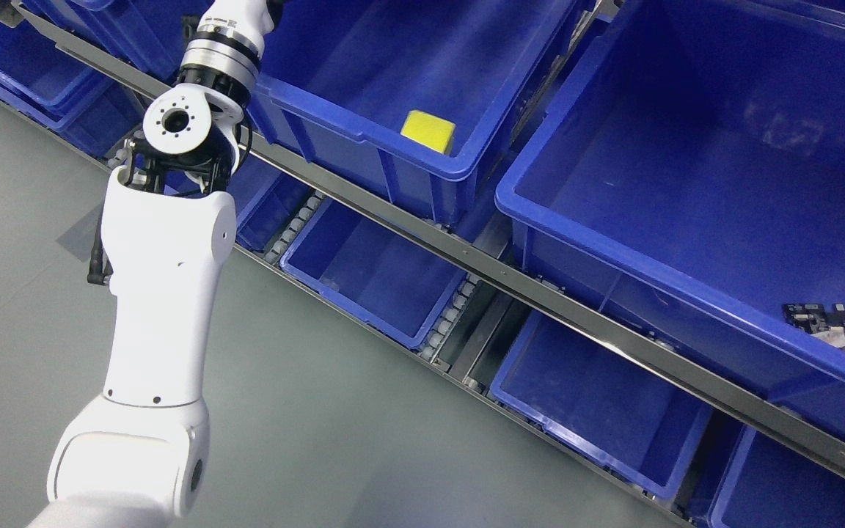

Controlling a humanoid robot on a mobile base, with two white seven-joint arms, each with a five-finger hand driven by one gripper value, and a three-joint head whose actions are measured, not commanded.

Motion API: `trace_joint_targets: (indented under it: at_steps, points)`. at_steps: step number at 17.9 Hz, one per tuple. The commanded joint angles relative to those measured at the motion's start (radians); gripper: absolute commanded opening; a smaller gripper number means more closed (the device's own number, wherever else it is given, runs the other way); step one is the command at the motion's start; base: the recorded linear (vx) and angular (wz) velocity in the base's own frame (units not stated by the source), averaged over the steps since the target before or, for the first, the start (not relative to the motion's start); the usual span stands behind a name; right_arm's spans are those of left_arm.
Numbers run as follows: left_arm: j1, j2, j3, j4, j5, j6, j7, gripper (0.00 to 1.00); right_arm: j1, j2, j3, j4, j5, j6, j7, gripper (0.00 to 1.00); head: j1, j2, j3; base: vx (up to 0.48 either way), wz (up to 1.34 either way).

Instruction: Move yellow foam block to right shelf middle

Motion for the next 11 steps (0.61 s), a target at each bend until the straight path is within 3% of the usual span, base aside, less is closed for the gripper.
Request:
trace_joint_targets:
  at_steps: [1, 6, 11]
  points:
    - [0.126, 0.018, 0.198, -0.198, 0.016, -0.136, -0.004, 1.00, 0.002, -0.017, 0.000, -0.017, 0.003, 0.000, 0.000, 1.00, 0.0000, 0.000, 0.000, 0.000, 0.00]
    - [0.417, 0.018, 0.201, -0.269, 0.064, -0.213, -0.005, 1.00, 0.002, -0.017, 0.000, -0.017, 0.003, 0.000, 0.000, 1.00, 0.0000, 0.000, 0.000, 0.000, 0.00]
    - [0.487, 0.018, 0.157, -0.284, 0.067, -0.219, -0.002, 1.00, 0.002, -0.017, 0.000, -0.017, 0.003, 0.000, 0.000, 1.00, 0.0000, 0.000, 0.000, 0.000, 0.00]
